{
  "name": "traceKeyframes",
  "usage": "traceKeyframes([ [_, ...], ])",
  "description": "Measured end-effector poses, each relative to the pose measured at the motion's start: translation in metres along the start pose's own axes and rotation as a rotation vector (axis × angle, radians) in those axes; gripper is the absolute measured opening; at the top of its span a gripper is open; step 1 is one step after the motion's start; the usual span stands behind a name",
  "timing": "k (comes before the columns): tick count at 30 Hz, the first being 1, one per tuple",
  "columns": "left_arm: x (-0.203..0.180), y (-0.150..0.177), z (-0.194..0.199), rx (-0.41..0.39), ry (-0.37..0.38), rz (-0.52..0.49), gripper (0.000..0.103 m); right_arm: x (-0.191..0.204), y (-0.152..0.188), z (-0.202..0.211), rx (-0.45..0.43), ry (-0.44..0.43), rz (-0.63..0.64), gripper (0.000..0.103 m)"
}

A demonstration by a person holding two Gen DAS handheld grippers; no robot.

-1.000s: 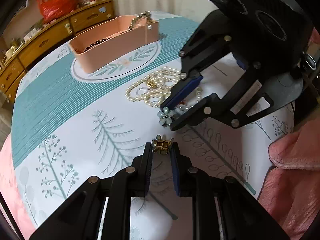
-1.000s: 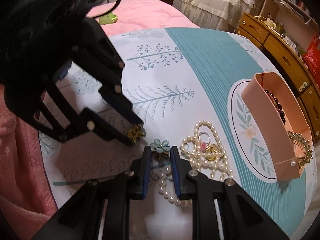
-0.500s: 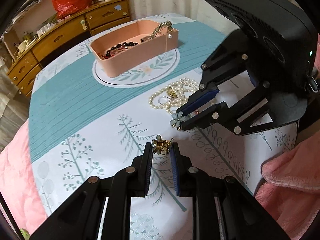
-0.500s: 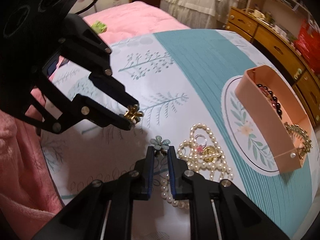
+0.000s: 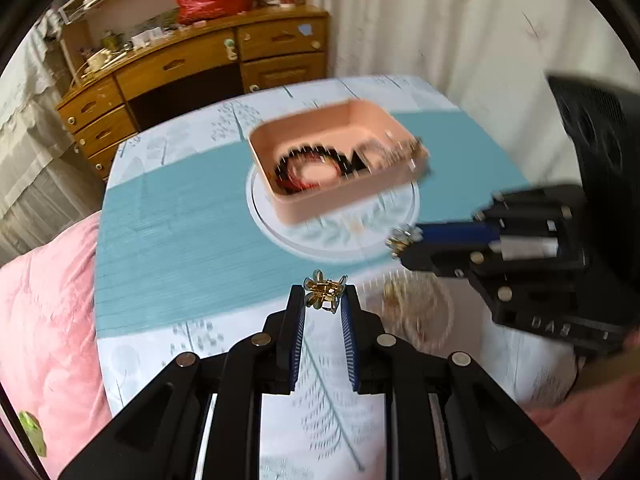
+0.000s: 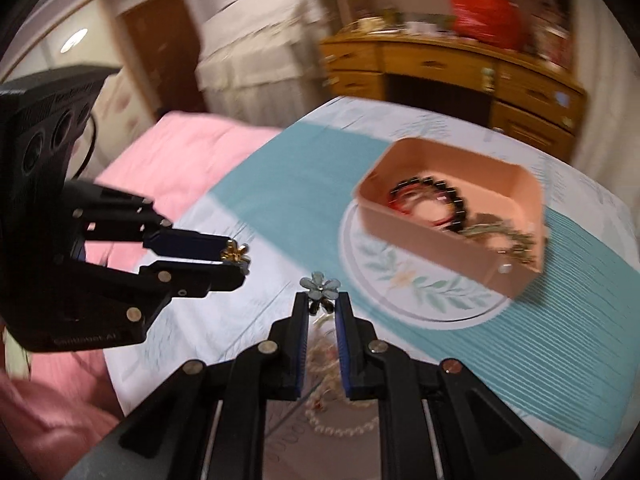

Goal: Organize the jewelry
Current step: 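Carry both pins into the pink tray and open both tools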

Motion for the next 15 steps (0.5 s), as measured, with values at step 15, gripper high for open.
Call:
traceKeyframes([
  [15,0.019,-0.082,-0.042,0.000,-0.010,0.123,0.016,-0.099,-0.015,0.012,-0.078,0.155,-0.262,0.013],
])
Point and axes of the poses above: each gripper's, at about its wrist camera, not at the fingertips, and z roughly against the way its jaws point, x to its left, y to its underside, the point moved 7 cm from there along -z, roughly the way its jaws point, and after that the axes turned 10 degrees about -y, right-handed, at the moved point
